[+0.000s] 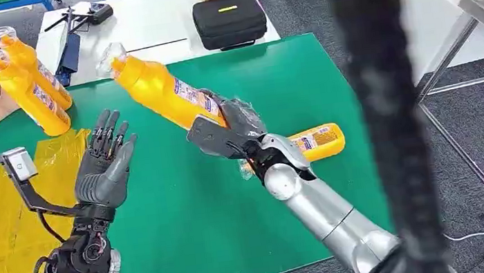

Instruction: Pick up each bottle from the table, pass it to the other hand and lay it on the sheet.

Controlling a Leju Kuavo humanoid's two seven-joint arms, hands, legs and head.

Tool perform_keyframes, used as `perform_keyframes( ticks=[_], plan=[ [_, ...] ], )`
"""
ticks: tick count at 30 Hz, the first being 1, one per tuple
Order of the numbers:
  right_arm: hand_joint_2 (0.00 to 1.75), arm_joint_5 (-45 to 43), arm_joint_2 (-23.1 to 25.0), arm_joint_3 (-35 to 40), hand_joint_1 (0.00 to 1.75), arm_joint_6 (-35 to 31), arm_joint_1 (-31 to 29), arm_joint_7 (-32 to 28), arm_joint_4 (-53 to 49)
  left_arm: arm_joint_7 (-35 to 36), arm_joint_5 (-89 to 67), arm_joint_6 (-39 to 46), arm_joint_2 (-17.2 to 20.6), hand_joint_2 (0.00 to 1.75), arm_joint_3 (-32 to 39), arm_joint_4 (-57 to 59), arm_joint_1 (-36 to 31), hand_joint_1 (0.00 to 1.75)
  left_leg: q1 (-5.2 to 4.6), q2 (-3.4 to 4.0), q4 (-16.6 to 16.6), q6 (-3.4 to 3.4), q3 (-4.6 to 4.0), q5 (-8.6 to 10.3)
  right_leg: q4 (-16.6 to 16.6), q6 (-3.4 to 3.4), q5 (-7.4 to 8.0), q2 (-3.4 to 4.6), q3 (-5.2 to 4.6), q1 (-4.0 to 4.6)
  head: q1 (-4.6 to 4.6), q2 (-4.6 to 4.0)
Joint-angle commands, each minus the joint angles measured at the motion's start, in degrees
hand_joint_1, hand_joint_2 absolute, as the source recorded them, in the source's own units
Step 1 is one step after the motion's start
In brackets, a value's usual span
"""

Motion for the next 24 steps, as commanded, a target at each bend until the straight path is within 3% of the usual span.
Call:
perform_keyframes(
  ticks=[1, 13, 18, 24],
  plan=[
    [1.75, 2.11, 0.97, 6.48, 1.75, 0.86, -2.99, 3.42, 3.76, -4.78, -11.53, 6.4, -1.12, 1.75, -5.77, 6.05, -4.62, 0.0, 0.02, 0.04, 0.1, -0.18, 0.34, -0.2, 0.09, 0.03, -0.2, -0.1, 0.36, 0.02, 0.0, 0.0],
    [1.75, 6.52, 1.8, 9.61, 1.75, -0.56, -2.76, 4.68, 3.81, -5.24, -16.32, 9.75, -2.23, 1.75, -6.53, 9.03, -5.65, 0.0, 0.01, -0.03, 0.01, -0.13, 0.16, -0.09, 0.02, 0.01, -0.12, -0.14, 0.17, 0.01, 0.0, 0.0],
    [1.75, 14.99, 5.62, 20.28, 1.75, -0.51, -0.92, 6.56, 7.48, -4.75, -16.28, 11.53, -4.13, 1.75, -6.05, 14.47, -7.84, 0.0, 0.01, 0.08, -0.05, -0.12, 0.19, -0.07, -0.04, -0.01, -0.07, -0.02, 0.17, 0.01, 0.0, 0.0],
    [1.75, 16.01, 8.42, 26.32, 1.75, -0.06, -2.31, 6.59, 10.34, -2.41, -9.57, 10.3, -5.72, 1.75, -6.09, 16.58, -9.12, 0.0, 0.06, 0.08, 0.02, -0.17, 0.21, -0.13, 0.03, -0.01, -0.14, -0.07, 0.17, 0.06, -0.07, 0.0]
  ],
)
